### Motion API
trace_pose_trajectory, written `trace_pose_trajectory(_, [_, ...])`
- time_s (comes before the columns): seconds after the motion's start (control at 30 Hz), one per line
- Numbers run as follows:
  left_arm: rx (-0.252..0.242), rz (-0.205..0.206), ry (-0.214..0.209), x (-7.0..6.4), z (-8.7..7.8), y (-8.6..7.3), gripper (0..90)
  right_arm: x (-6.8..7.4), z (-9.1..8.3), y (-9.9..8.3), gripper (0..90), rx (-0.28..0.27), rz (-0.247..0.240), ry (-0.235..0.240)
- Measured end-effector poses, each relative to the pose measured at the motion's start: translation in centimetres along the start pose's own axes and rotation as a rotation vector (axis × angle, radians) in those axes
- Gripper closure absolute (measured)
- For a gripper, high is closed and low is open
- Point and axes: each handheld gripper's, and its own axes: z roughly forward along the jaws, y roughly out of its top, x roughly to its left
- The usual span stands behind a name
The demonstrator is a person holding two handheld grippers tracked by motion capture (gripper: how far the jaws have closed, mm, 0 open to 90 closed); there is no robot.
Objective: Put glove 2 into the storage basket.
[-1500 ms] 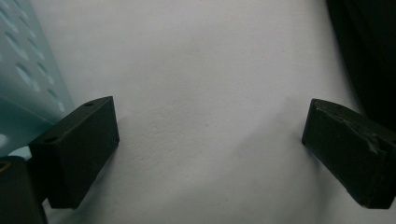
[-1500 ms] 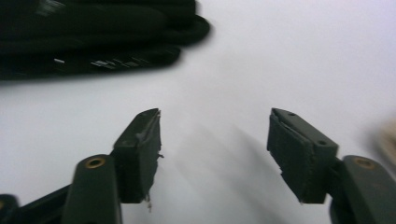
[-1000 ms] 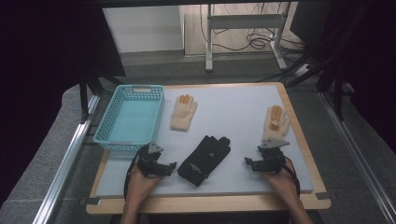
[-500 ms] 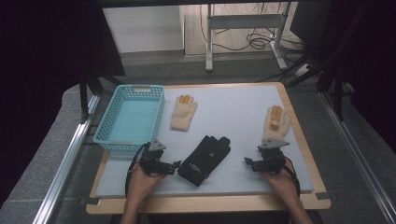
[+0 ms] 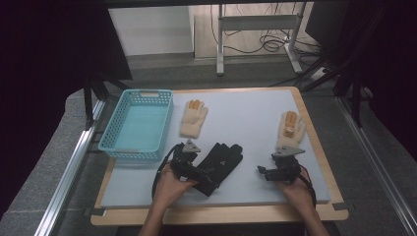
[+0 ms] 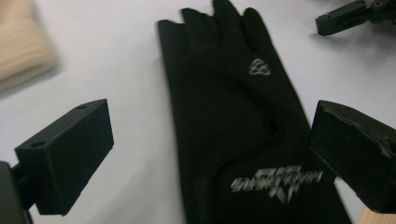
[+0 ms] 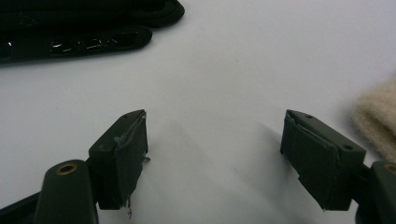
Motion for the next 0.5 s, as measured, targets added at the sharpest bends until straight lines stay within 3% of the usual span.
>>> trace_pose_trajectory(0.2, [0.049, 0.021, -0.013, -1.4, 2.1, 1.3, 0.0, 0.0, 0.0, 0.0, 22.7, 0.0, 0.0, 0.0])
trace_pose_trajectory(0.3, [0.083, 0.036, 0.011, -2.0, 3.2, 1.8, 0.0, 0.0, 0.0, 0.0, 22.7, 0.0, 0.001, 0.001])
trace_pose_trajectory(0.4, [0.124, 0.05, 0.064, -2.2, 4.3, 1.9, 0.0, 0.0, 0.0, 0.0, 22.6, 0.0, 0.0, 0.001])
trace_pose_trajectory(0.5, [0.156, 0.032, 0.08, -1.8, 5.1, 1.7, 0.0, 0.0, 0.0, 0.0, 22.6, 0.0, 0.001, 0.001])
